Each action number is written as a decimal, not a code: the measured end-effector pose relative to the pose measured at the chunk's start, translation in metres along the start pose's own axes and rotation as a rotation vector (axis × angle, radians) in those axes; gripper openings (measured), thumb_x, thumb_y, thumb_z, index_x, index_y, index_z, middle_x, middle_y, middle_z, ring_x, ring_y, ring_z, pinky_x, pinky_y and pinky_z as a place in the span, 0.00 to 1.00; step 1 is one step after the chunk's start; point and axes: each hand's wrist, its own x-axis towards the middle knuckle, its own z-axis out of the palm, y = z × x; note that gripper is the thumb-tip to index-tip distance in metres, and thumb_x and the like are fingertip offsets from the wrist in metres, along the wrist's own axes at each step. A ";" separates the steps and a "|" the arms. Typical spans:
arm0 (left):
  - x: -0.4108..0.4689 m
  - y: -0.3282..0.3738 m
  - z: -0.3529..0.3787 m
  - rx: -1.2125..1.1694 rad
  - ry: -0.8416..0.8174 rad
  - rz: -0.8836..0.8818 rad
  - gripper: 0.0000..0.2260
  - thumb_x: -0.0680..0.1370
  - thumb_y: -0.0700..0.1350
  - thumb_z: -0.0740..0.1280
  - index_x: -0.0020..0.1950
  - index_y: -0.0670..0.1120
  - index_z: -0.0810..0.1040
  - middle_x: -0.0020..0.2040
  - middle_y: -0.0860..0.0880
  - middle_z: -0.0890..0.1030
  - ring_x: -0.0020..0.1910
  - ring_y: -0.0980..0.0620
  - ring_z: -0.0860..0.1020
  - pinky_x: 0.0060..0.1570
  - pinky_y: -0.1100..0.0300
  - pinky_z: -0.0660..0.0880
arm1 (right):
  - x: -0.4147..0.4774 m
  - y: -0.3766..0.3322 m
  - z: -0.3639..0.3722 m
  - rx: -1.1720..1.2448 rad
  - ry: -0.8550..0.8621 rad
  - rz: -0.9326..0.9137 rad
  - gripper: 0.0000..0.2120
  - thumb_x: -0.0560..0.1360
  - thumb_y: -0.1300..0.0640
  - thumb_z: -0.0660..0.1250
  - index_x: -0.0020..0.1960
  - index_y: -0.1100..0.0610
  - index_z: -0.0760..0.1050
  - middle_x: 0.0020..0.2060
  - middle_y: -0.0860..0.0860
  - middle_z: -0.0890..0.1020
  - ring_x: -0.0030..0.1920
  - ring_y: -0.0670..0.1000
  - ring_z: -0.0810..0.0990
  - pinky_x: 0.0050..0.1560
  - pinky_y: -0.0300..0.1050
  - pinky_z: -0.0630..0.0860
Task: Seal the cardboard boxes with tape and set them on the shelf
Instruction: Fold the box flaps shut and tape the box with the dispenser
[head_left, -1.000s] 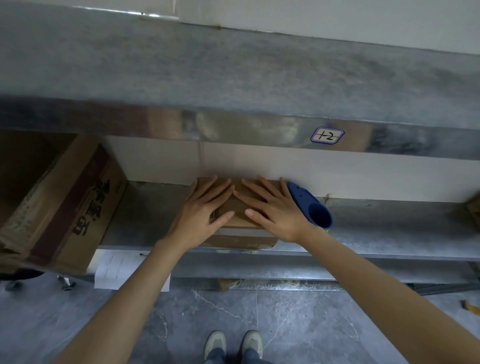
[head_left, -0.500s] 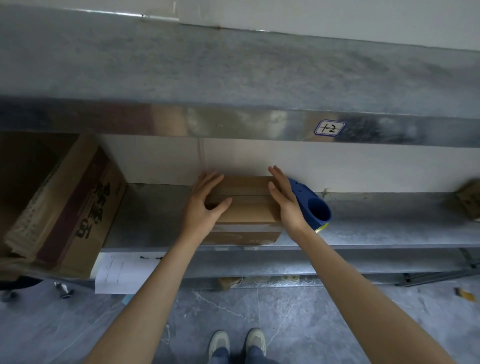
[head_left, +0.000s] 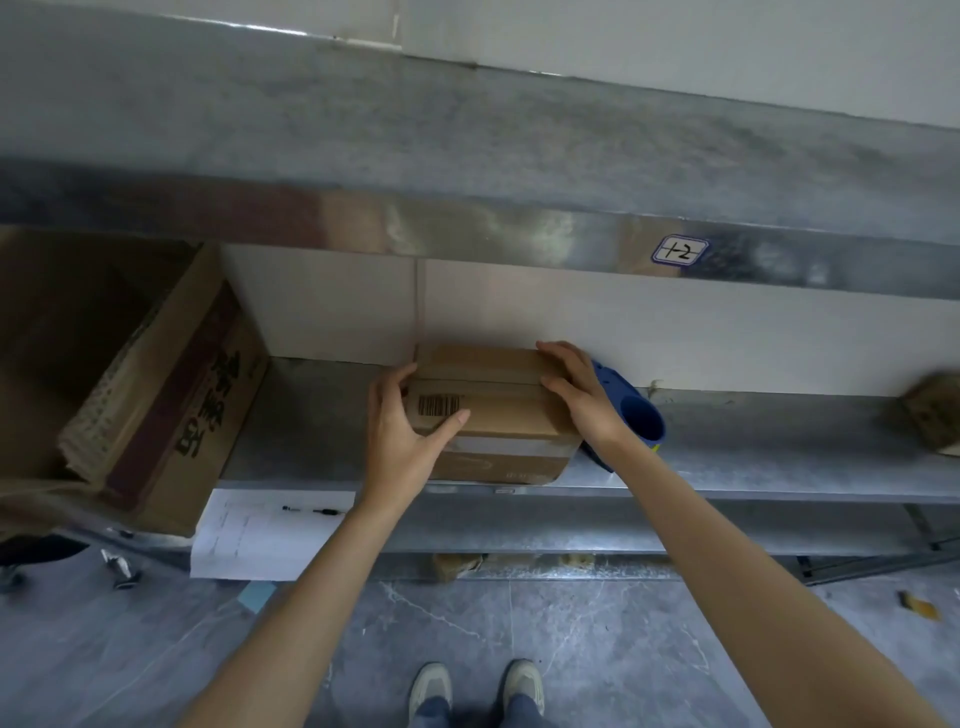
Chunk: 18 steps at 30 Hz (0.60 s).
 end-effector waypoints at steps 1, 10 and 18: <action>0.001 0.001 -0.002 -0.026 -0.002 -0.021 0.31 0.69 0.50 0.79 0.69 0.51 0.70 0.65 0.54 0.70 0.63 0.59 0.70 0.62 0.66 0.67 | -0.001 0.000 -0.003 -0.013 -0.017 -0.007 0.19 0.81 0.63 0.59 0.69 0.49 0.71 0.64 0.41 0.69 0.62 0.34 0.67 0.60 0.31 0.64; 0.029 0.000 -0.025 -0.022 0.009 -0.074 0.27 0.68 0.42 0.80 0.63 0.48 0.72 0.60 0.53 0.76 0.59 0.58 0.74 0.60 0.64 0.70 | -0.005 0.001 -0.022 -0.221 -0.183 -0.102 0.16 0.76 0.51 0.71 0.61 0.37 0.73 0.62 0.47 0.73 0.64 0.42 0.71 0.65 0.38 0.66; 0.004 0.019 0.008 0.290 0.307 -0.039 0.15 0.73 0.45 0.76 0.57 0.44 0.78 0.61 0.46 0.76 0.62 0.47 0.74 0.56 0.55 0.73 | -0.004 0.002 -0.025 -0.389 -0.210 -0.154 0.19 0.76 0.41 0.67 0.66 0.40 0.71 0.63 0.43 0.69 0.52 0.40 0.74 0.56 0.44 0.75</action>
